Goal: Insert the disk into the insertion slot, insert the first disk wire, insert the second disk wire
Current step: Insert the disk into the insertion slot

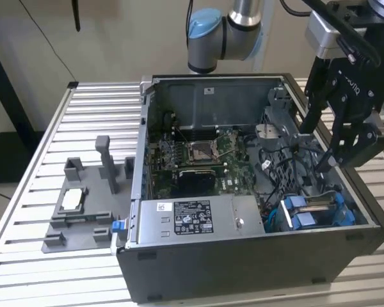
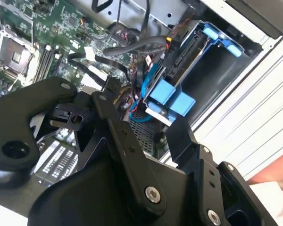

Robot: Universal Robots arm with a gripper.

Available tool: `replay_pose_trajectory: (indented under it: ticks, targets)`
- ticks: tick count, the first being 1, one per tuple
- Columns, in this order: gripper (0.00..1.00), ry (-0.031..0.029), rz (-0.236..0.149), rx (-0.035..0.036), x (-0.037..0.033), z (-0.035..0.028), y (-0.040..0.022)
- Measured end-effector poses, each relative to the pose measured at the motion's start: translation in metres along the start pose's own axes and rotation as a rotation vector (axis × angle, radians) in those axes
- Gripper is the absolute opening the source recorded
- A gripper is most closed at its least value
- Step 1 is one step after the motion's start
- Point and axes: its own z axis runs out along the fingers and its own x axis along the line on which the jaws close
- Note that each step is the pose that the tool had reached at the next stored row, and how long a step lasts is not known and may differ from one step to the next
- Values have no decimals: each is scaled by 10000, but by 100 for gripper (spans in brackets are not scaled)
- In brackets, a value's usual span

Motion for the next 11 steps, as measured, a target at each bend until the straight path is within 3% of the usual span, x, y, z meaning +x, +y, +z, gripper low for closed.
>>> replay_pose_trajectory:
  ticks: [1,4,11]
  targets:
    - [69,-31,-34,117,-1,-1,-1]
    - [69,-40,-189,601,1,4,1]
    - [67,-30,-619,1420,3,27,0]
